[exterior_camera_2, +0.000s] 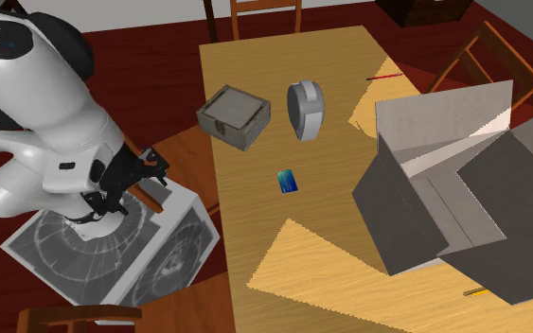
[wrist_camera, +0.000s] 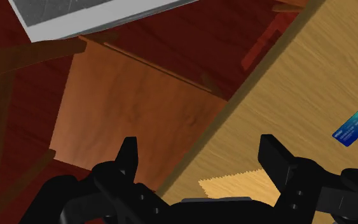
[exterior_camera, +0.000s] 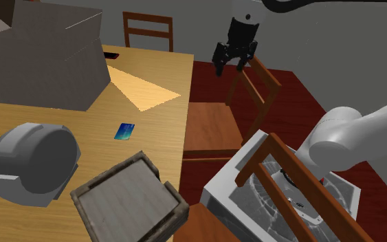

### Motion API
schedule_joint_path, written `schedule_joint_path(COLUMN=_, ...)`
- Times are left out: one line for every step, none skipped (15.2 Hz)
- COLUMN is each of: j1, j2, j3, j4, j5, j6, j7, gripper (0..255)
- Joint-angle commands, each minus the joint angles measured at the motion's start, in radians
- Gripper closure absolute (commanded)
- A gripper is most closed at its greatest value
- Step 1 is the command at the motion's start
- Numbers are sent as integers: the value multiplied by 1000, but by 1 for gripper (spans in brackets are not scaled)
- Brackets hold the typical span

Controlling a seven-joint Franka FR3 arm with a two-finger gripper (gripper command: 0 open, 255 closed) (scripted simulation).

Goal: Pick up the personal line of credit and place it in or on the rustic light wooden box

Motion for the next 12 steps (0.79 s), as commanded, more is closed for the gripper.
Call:
schedule_joint_path(j1=4, j2=45, j3=46, j4=9, j5=28, j6=28, j7=78, gripper=0)
schedule_joint_path(j1=6, j2=67, j3=66, j4=13, j5=40, j6=42, j7=113, gripper=0)
schedule_joint_path(j1=7, j2=90, j3=87, j4=18, j5=50, j6=57, j7=148, gripper=0)
schedule_joint_path(j1=8, j2=115, j3=107, j4=25, j5=60, j6=71, j7=184, gripper=0)
schedule_joint_path(j1=8, j2=141, j3=127, j4=33, j5=69, j6=86, j7=219, gripper=0)
schedule_joint_path(j1=8, j2=168, j3=147, j4=42, j5=77, j6=101, j7=254, gripper=0)
schedule_joint_path(j1=8, j2=197, j3=167, j4=53, j5=83, j6=116, j7=289, gripper=0)
schedule_joint_path(j1=7, j2=227, j3=187, j4=66, j5=89, j6=131, j7=324, gripper=0)
schedule_joint_path(j1=7, j2=258, j3=206, j4=80, j5=92, j6=146, j7=360, gripper=0)
schedule_joint_path(j1=6, j2=290, j3=225, j4=95, j5=94, j6=161, j7=396, gripper=0)
schedule_joint_path(j1=4, j2=324, j3=244, j4=112, j5=95, j6=175, j7=432, gripper=0)
schedule_joint_path(j1=3, j2=359, j3=262, j4=130, j5=93, j6=189, j7=468, gripper=0)
